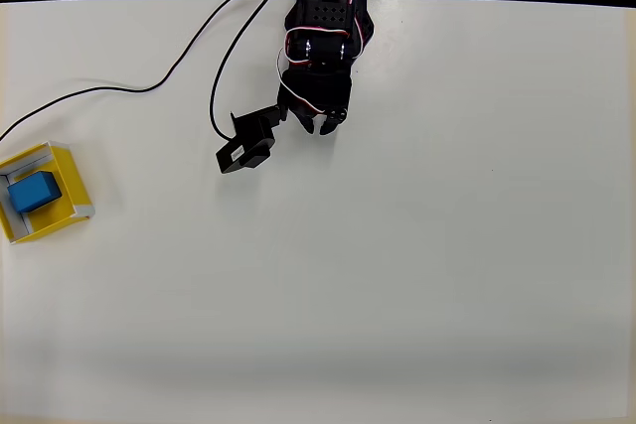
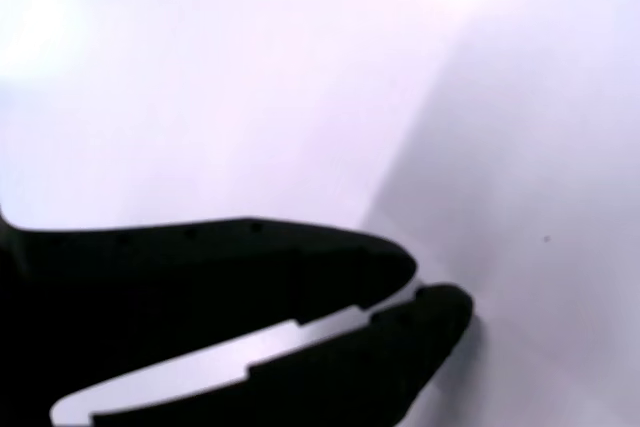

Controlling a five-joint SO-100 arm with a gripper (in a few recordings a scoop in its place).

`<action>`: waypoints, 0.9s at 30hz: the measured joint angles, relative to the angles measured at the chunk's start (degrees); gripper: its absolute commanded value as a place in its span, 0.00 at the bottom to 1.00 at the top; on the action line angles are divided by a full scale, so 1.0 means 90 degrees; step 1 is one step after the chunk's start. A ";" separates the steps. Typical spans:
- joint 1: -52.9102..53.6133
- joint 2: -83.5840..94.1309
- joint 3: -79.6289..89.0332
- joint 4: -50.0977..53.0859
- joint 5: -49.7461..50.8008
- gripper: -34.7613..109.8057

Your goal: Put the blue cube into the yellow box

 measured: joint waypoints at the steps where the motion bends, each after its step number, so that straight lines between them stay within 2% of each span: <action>1: 0.0000 0.0000 0.0000 0.0000 -0.0039 0.27; 27: 0.0000 0.0000 0.0000 0.0000 -0.0117 0.27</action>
